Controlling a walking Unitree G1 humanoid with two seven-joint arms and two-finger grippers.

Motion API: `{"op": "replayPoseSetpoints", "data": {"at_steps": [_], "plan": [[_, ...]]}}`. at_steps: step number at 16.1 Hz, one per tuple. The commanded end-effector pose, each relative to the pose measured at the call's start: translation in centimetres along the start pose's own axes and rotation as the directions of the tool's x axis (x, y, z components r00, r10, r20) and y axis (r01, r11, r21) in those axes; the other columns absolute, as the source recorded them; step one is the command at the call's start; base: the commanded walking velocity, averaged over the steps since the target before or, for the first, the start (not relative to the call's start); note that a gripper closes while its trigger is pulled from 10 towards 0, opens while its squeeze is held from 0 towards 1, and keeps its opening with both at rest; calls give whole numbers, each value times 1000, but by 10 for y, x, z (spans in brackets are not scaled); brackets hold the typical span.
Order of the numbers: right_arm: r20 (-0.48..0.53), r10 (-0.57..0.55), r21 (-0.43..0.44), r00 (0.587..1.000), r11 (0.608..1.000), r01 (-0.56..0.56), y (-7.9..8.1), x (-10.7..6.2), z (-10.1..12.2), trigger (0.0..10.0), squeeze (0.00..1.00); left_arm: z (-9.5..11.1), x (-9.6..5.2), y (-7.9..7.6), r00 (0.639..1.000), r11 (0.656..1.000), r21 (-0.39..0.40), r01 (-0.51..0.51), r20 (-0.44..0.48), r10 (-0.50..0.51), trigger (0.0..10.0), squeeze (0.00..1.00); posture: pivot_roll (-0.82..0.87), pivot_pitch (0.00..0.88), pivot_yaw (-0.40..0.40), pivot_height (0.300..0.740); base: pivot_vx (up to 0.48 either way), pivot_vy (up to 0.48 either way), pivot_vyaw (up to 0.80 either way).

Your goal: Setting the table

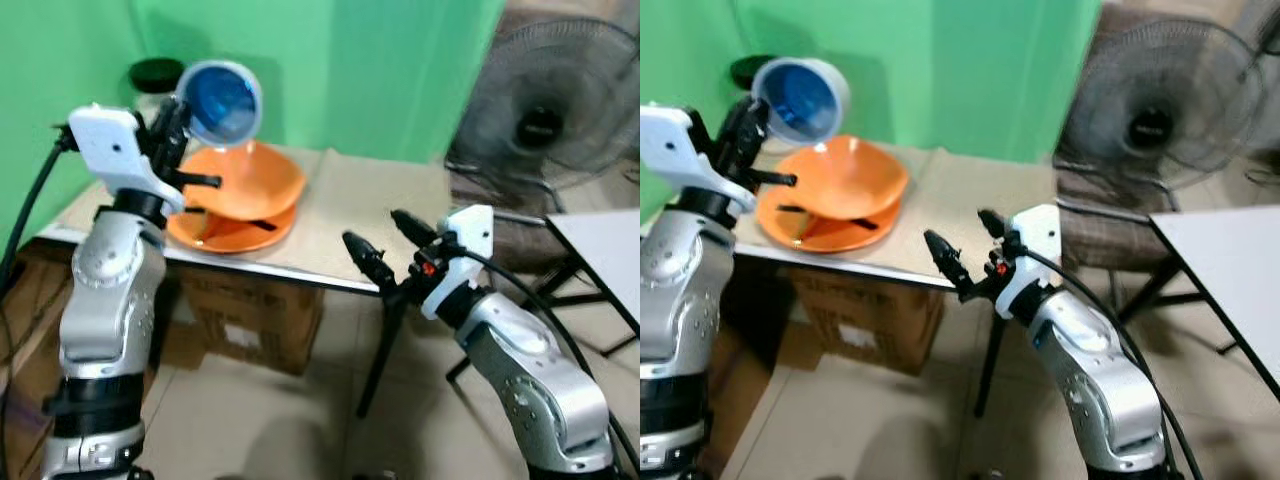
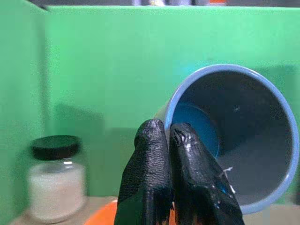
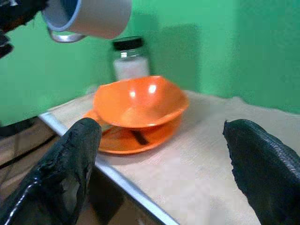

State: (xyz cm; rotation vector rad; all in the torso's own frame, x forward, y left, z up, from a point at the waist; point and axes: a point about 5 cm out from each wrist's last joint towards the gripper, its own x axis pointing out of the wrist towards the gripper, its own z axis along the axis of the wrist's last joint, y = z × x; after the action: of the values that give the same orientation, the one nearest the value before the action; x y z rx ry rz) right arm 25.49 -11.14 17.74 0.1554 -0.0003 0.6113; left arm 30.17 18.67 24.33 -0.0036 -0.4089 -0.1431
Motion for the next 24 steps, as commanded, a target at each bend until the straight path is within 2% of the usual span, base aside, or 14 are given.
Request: {"op": "replayPoseSetpoints", "data": {"at_steps": [1,2,3,5,7,10,12,15,16,19,21,24], "plan": [[25,-61,-7,998,998,61,-6,-5,6,10000,0,5,-5,-11,1000,1000,-16,27,1,-27,10000,0,-47,0,-13,740,0,0,-788],[45,-129,-23,991,991,130,-10,-7,10,10000,0,3,-16,-18,998,999,-23,27,-51,-28,10000,0,-48,0,-4,740,0,0,-788],[49,-140,-23,989,990,141,-10,-8,11,10000,0,2,-23,-20,997,999,-28,23,-74,-25,10000,0,-52,0,5,740,0,0,-800],[46,-155,-9,987,988,155,-8,-11,12,10000,0,2,-31,-19,995,998,-4,-63,-76,62,10000,0,-53,0,17,740,0,0,-800],[42,-175,-4,984,984,176,-6,-11,12,10000,0,2,-36,-22,994,996,-44,-80,-80,76,10000,0,-50,0,20,740,0,0,-800],[17,-219,29,976,975,218,-5,-14,11,10000,0,-6,-41,-32,991,996,-56,-72,-119,65,10000,0,-52,0,26,740,0,0,-785],[19,-218,49,976,975,217,0,-12,14,10000,0,-11,-57,-29,974,997,21,-80,-211,83,10000,0,-33,8,5,740,0,0,-772],[-1,-198,14,980,980,198,1,-11,12,10000,0,-10,-70,-26,965,997,22,-80,-248,83,10000,0,-28,23,-12,740,0,0,-756],[22,-190,-27,982,981,190,0,-11,13,10000,0,-12,-79,-26,958,996,44,-75,-275,84,10000,0,-23,18,-7,740,0,0,-756],[27,-196,-45,980,979,198,-3,-13,12,10000,0,-16,-85,-28,946,994,89,-66,-313,91,10000,0,-8,5,-15,740,0,0,-760],[19,-228,14,974,974,227,-7,-16,13,10000,0,-12,-86,-33,948,995,89,-49,-310,75,10000,0,9,20,-34,740,0,0,-781],[21,-266,-17,964,964,267,-12,-22,9,10000,0,-15,-89,-38,944,996,69,-61,-321,80,10000,0,-11,26,-37,740,0,0,-781]]}}
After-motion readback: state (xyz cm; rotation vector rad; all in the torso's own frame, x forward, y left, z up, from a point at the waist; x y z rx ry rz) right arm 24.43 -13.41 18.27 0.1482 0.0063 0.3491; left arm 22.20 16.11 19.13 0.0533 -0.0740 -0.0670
